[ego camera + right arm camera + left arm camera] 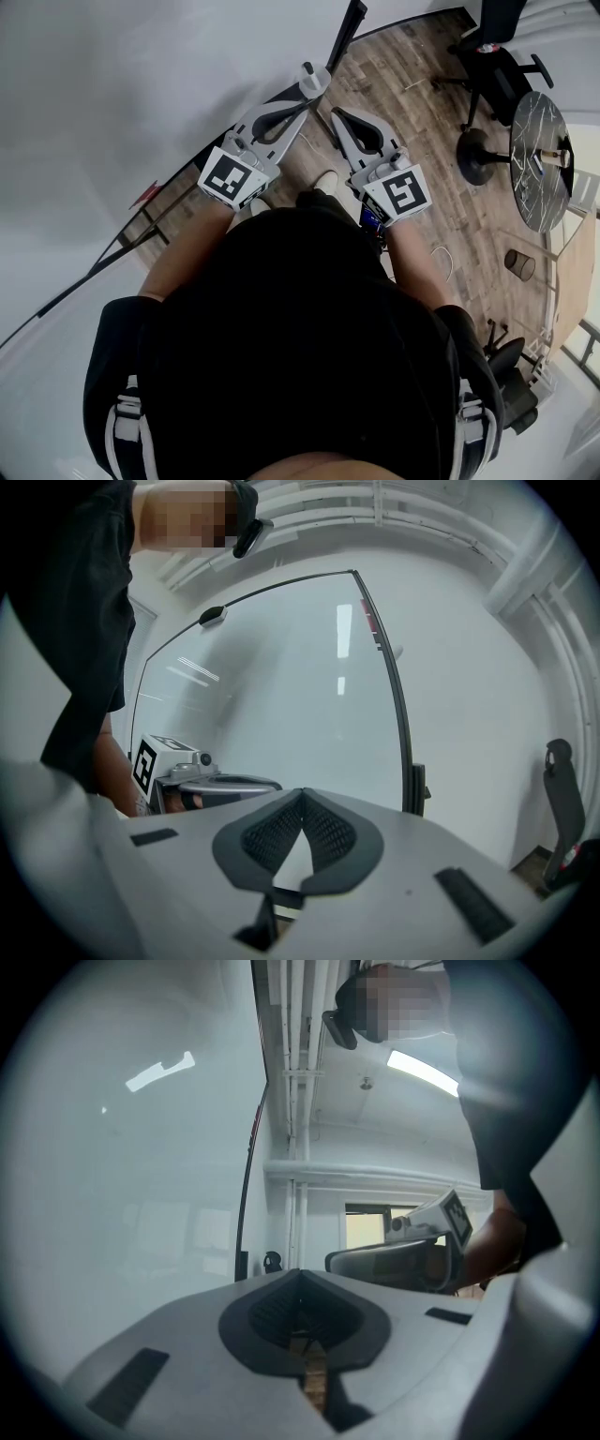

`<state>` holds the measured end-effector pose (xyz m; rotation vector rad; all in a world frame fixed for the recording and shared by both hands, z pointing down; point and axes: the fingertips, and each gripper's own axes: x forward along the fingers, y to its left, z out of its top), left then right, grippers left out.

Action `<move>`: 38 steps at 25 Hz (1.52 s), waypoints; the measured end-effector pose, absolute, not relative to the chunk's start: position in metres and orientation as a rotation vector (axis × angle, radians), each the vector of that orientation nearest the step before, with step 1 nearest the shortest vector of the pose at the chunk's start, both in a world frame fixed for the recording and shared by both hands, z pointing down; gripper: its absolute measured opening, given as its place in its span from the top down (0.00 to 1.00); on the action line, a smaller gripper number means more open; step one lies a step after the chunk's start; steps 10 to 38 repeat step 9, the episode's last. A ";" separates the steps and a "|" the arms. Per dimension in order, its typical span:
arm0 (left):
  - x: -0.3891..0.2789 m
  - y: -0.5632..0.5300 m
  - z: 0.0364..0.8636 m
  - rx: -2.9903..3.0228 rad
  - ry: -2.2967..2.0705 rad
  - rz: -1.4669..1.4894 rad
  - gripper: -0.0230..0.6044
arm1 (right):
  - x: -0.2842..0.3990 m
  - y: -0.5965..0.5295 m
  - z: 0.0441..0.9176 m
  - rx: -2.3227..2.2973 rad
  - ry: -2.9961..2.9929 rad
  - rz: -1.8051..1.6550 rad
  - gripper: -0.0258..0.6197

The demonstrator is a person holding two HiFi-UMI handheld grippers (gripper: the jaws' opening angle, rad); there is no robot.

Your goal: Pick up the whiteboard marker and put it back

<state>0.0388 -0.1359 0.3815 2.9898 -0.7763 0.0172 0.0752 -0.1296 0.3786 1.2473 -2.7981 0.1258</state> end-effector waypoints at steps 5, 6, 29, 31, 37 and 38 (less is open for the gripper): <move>0.039 -0.135 0.381 2.986 -0.776 0.004 0.96 | 0.074 -0.129 0.376 1.253 -2.800 0.138 0.96; 0.040 -0.135 0.381 2.990 -0.775 0.008 0.96 | 0.075 -0.128 0.379 1.250 -2.792 0.137 0.96; 0.041 -0.135 0.380 2.997 -0.772 0.022 0.96 | 0.078 -0.127 0.384 1.243 -2.780 0.134 0.96; 0.041 -0.135 0.380 2.997 -0.772 0.022 0.96 | 0.078 -0.127 0.384 1.243 -2.780 0.134 0.96; 0.041 -0.135 0.380 2.997 -0.772 0.022 0.96 | 0.078 -0.127 0.384 1.243 -2.780 0.134 0.96; 0.041 -0.135 0.380 2.997 -0.772 0.022 0.96 | 0.078 -0.127 0.384 1.243 -2.780 0.134 0.96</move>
